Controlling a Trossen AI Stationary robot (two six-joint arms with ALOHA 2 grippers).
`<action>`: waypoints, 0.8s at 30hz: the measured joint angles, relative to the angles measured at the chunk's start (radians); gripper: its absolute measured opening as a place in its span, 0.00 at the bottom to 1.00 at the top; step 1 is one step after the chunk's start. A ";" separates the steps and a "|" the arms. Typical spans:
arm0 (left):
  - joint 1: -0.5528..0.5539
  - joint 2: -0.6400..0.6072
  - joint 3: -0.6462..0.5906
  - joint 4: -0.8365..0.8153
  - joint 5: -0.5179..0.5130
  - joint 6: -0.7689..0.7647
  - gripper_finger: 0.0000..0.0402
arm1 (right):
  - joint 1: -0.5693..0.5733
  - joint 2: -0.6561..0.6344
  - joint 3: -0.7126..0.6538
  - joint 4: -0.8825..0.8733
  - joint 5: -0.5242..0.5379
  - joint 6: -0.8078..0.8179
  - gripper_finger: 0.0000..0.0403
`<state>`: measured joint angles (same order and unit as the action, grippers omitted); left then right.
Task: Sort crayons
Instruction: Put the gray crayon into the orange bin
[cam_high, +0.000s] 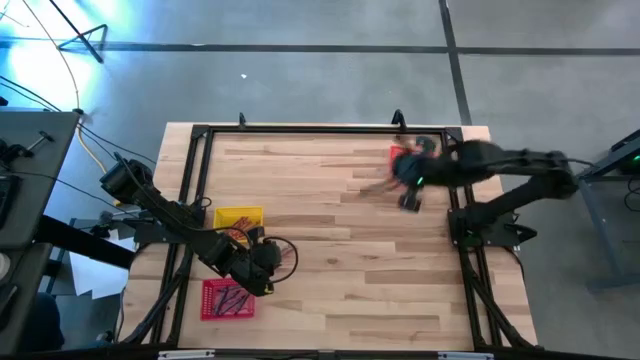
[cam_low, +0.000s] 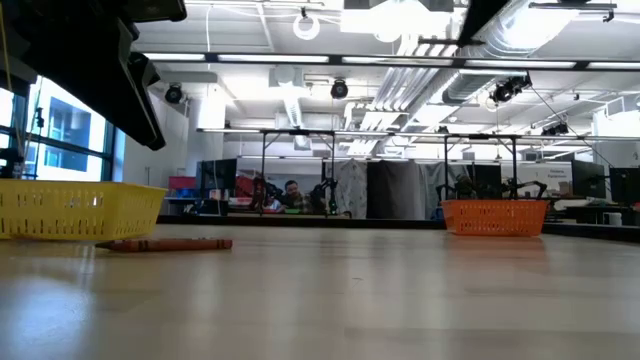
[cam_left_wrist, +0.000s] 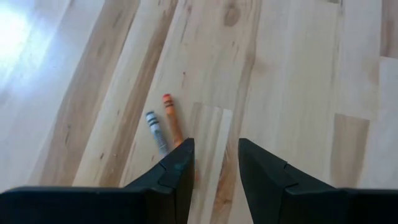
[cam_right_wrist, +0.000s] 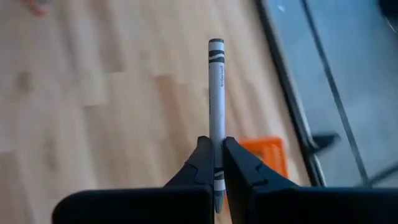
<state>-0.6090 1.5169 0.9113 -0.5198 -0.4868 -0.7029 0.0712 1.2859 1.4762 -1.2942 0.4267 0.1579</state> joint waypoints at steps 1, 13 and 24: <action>0.000 0.000 0.000 0.000 -0.003 0.000 0.27 | -0.041 -0.035 -0.023 0.000 0.000 -0.006 0.00; 0.015 0.000 0.000 0.002 -0.081 0.069 0.27 | -0.407 -0.329 -0.511 0.451 -0.012 0.007 0.00; 0.077 0.000 0.000 0.003 -0.084 0.042 0.27 | -0.525 -0.337 -0.835 0.764 0.045 0.197 0.00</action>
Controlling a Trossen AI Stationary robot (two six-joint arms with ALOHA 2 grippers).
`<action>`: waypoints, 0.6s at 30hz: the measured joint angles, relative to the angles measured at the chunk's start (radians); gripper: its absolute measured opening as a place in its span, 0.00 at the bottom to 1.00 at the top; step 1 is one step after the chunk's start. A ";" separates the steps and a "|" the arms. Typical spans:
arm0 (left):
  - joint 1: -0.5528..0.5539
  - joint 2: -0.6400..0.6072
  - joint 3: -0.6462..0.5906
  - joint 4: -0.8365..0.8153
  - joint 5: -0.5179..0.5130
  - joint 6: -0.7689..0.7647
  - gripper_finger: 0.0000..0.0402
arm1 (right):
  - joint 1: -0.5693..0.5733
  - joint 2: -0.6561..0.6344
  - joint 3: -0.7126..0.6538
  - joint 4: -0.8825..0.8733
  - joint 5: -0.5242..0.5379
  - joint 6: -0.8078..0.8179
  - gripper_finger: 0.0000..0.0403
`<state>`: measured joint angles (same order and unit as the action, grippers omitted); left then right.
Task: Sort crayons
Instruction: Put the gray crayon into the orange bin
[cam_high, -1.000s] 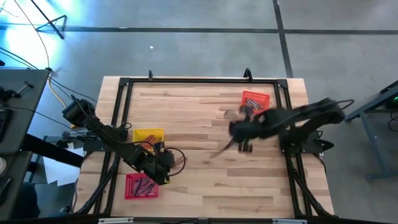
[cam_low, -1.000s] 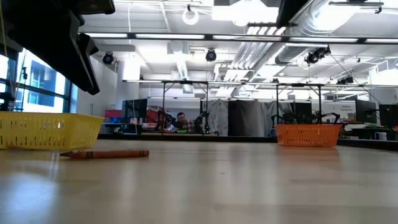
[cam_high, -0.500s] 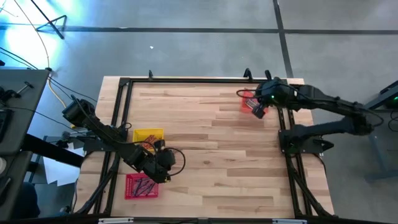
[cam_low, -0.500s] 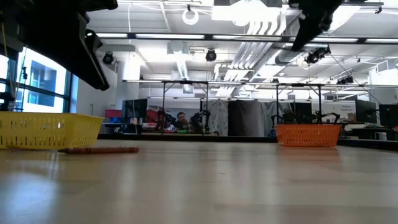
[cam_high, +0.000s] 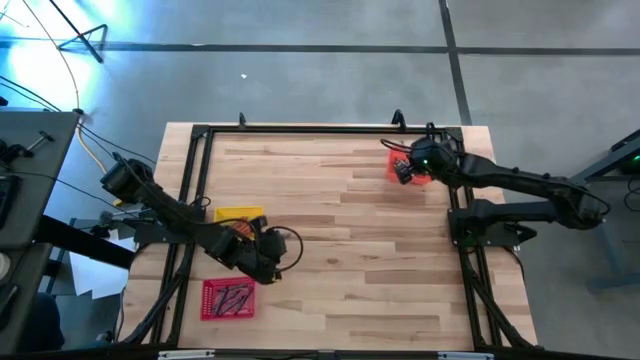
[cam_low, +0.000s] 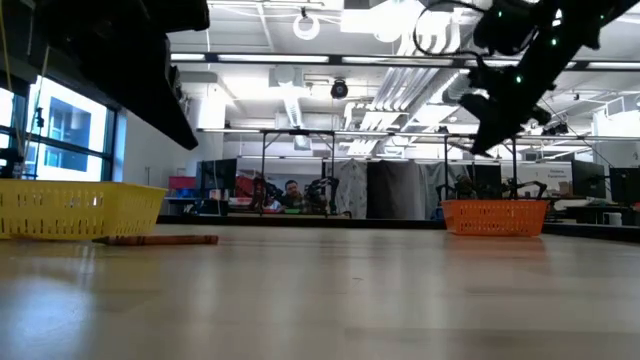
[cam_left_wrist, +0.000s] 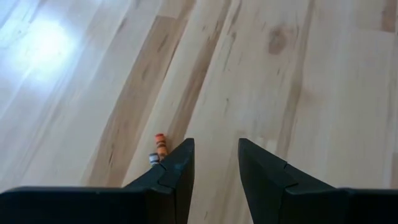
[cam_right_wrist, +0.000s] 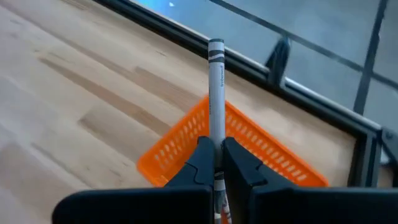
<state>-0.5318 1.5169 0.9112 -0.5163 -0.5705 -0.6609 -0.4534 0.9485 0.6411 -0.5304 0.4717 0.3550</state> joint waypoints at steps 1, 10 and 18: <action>0.004 0.000 0.000 0.001 0.000 0.000 0.27 | -0.007 0.000 -0.016 0.011 0.003 0.009 0.00; 0.045 0.000 0.000 0.007 0.000 0.003 0.27 | -0.038 0.000 -0.103 0.048 0.035 0.108 0.00; 0.065 0.000 0.000 0.007 0.001 0.003 0.27 | -0.038 0.000 -0.157 0.088 0.101 0.195 0.00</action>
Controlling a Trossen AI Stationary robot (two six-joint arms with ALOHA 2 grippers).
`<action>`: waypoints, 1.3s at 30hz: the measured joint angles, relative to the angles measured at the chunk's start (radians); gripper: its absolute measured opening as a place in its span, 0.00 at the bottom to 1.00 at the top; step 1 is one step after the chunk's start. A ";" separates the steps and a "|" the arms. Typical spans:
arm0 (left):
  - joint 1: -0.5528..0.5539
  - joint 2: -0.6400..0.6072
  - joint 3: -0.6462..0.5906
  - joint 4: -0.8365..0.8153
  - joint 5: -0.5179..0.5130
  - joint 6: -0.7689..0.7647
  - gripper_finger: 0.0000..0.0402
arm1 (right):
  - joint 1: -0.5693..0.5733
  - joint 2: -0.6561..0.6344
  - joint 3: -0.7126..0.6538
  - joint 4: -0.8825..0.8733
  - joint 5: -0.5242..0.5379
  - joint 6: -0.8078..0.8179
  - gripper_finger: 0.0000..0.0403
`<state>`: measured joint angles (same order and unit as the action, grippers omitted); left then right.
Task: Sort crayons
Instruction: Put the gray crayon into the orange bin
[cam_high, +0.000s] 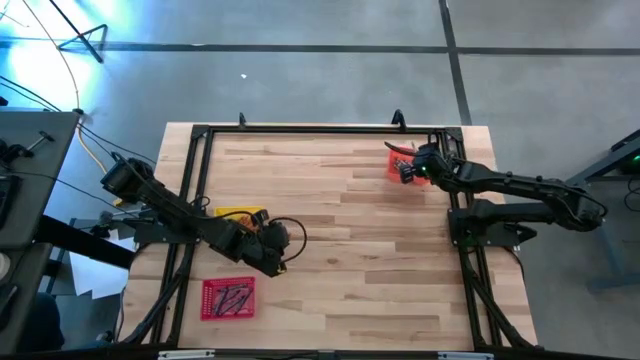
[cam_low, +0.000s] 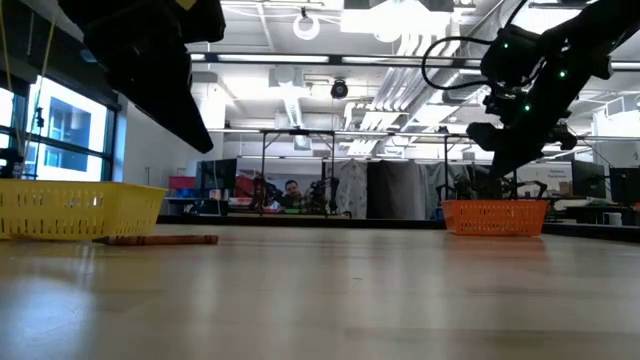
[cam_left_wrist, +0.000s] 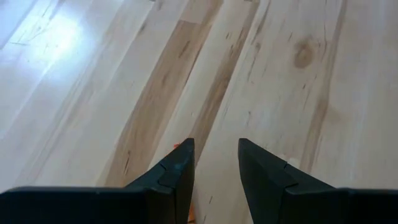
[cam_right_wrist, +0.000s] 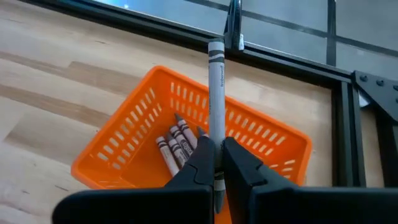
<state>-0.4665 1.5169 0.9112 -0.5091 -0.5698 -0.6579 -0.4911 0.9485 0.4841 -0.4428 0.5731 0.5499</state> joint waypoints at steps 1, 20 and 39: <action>0.002 0.000 0.000 0.000 0.000 0.000 0.27 | 0.000 0.000 -0.006 0.008 0.002 0.000 0.00; 0.002 0.000 0.000 0.007 0.000 0.007 0.27 | 0.000 0.000 -0.043 0.019 -0.005 0.031 0.02; 0.002 0.000 0.000 0.007 0.001 0.007 0.27 | 0.000 0.000 -0.043 0.019 -0.030 -0.008 0.12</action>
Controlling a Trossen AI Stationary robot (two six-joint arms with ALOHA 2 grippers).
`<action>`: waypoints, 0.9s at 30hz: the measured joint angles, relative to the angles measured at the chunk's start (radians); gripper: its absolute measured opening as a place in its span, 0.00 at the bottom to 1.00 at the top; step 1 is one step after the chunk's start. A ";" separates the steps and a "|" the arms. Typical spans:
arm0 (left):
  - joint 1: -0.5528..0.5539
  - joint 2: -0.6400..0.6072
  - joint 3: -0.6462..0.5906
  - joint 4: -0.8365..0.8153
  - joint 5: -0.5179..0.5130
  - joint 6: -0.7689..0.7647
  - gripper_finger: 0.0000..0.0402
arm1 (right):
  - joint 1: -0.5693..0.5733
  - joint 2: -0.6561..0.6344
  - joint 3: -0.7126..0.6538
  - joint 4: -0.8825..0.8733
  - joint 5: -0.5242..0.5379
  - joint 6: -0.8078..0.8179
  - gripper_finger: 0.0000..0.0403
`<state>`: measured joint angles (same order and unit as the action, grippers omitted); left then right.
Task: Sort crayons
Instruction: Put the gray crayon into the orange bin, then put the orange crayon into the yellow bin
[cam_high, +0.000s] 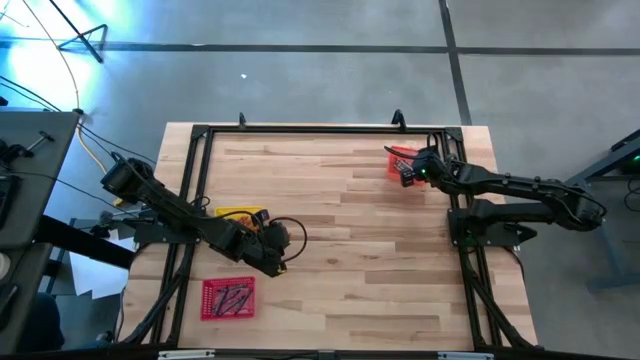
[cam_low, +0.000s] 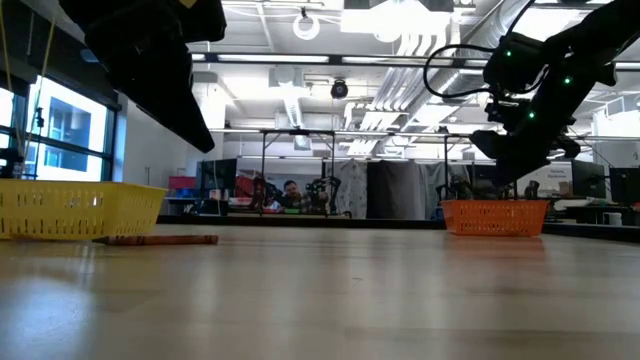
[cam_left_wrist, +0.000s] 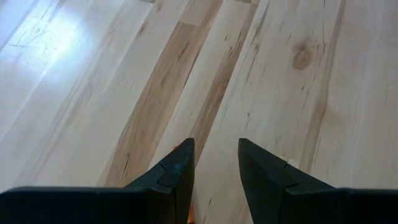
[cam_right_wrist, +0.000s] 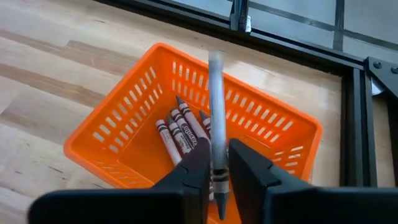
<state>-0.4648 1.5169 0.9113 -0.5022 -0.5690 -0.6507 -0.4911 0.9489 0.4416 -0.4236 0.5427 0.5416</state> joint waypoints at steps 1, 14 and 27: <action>0.000 0.000 0.000 0.000 0.000 0.000 0.27 | 0.000 0.000 0.000 0.000 0.000 0.000 0.14; 0.000 0.000 0.000 -0.023 0.036 -0.003 0.27 | 0.002 -0.006 0.040 0.002 -0.129 -0.027 0.29; 0.047 0.051 0.000 -0.125 0.057 0.056 0.27 | 0.244 -0.060 0.225 0.034 -0.382 -0.090 0.29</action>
<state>-0.4183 1.5677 0.9115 -0.6268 -0.5124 -0.5944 -0.2473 0.8891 0.6665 -0.3893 0.1608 0.4511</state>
